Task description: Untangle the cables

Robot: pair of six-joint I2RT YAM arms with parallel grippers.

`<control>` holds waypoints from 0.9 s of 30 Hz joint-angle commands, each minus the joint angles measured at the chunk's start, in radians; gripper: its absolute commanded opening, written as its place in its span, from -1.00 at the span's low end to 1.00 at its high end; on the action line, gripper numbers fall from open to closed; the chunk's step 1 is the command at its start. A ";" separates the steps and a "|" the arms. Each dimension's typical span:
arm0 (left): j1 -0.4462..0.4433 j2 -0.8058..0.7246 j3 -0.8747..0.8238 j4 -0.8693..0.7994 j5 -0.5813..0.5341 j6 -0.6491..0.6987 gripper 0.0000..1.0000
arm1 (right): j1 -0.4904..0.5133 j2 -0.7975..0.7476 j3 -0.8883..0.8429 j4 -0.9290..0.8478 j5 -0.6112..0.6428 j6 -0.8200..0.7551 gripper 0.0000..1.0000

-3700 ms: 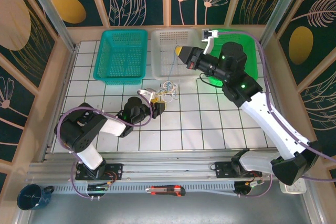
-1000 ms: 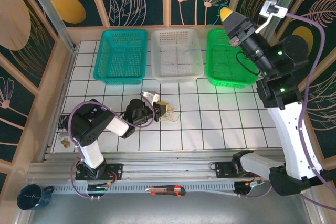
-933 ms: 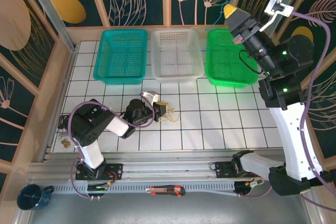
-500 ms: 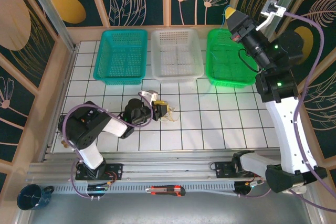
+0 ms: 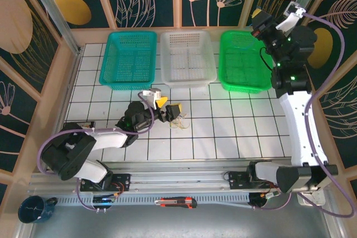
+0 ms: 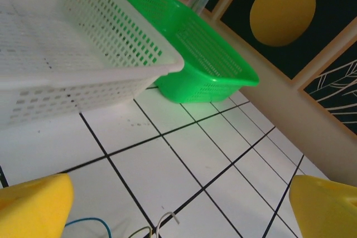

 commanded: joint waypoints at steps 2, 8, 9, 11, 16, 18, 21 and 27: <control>-0.004 -0.065 0.029 -0.052 -0.036 -0.035 0.98 | -0.034 0.060 -0.081 0.085 0.096 -0.069 -1.00; -0.003 -0.124 0.057 -0.130 -0.056 -0.073 0.98 | -0.051 0.156 -0.253 0.131 0.160 -0.095 -1.00; -0.005 -0.132 0.061 -0.144 -0.061 -0.079 0.98 | -0.054 0.170 -0.279 0.142 0.165 -0.097 -1.00; -0.004 -0.148 0.066 -0.163 -0.068 -0.092 0.98 | -0.056 0.195 -0.321 0.151 0.184 -0.099 -1.00; -0.004 -0.181 0.059 -0.168 -0.084 -0.115 0.98 | -0.060 0.279 -0.329 0.153 0.228 -0.104 -1.00; -0.004 -0.191 0.053 -0.164 -0.087 -0.120 0.98 | -0.065 0.321 -0.291 0.141 0.240 -0.108 -1.00; -0.004 -0.194 0.048 -0.166 -0.092 -0.128 0.98 | -0.072 0.388 -0.221 0.119 0.249 -0.105 -1.00; -0.005 -0.187 0.046 -0.171 -0.091 -0.144 0.98 | -0.087 0.530 -0.110 0.073 0.131 -0.139 0.02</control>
